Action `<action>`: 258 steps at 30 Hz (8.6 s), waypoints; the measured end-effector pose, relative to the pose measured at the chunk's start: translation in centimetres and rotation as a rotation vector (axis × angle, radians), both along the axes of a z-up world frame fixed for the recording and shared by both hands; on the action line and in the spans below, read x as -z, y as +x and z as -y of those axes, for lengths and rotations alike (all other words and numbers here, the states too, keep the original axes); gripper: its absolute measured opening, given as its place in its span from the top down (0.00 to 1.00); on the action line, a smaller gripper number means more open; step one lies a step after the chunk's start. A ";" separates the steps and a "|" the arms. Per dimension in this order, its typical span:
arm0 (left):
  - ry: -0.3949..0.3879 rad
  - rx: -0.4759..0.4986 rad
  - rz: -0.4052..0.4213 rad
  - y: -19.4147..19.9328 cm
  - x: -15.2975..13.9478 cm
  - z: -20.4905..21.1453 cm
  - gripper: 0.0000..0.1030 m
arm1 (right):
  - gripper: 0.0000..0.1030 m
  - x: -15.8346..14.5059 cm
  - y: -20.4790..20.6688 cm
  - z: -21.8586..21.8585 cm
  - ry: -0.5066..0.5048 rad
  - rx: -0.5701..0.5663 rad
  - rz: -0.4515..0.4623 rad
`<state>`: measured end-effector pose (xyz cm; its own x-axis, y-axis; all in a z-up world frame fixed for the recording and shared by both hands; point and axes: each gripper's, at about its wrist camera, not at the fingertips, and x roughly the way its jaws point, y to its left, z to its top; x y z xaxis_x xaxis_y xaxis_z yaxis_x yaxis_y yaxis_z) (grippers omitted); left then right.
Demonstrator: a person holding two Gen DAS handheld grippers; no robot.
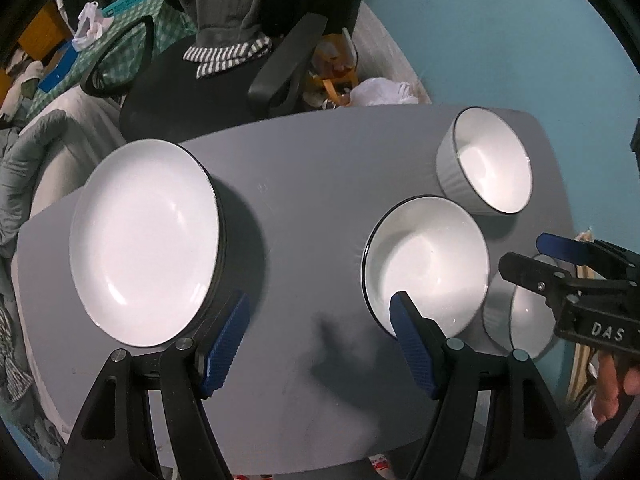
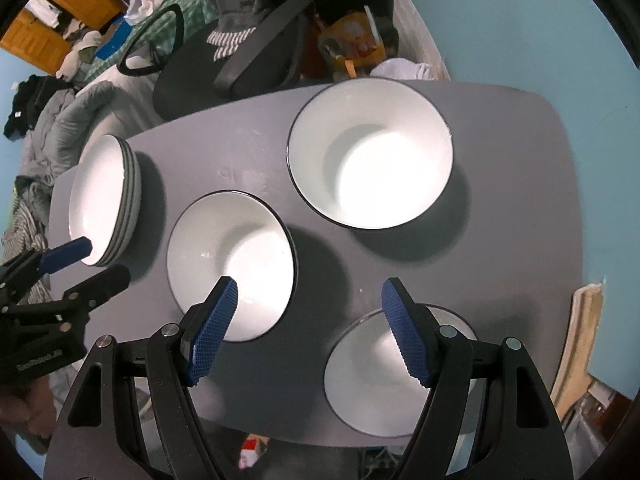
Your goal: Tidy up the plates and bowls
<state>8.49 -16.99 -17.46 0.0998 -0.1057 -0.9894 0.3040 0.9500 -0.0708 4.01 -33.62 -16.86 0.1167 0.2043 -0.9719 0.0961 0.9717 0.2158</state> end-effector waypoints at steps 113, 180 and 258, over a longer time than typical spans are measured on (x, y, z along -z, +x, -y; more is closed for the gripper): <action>-0.068 -0.001 -0.141 -0.6 2.9 3.9 0.90 | 0.93 3.1 2.7 -3.5 0.021 -0.117 -0.093; -0.011 0.133 -0.162 8.6 3.2 15.7 0.90 | 0.91 1.5 9.1 8.8 -0.011 0.032 -0.129; -0.048 0.318 -0.158 -5.1 3.1 15.0 0.28 | 0.32 0.9 -7.1 10.3 -0.041 0.235 -0.065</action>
<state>3.43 -32.04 -20.59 -0.0992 -0.1534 -0.9832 0.5655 0.8043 -0.1825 -3.09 -43.87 -17.77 0.0938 0.1393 -0.9858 0.3329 0.9288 0.1629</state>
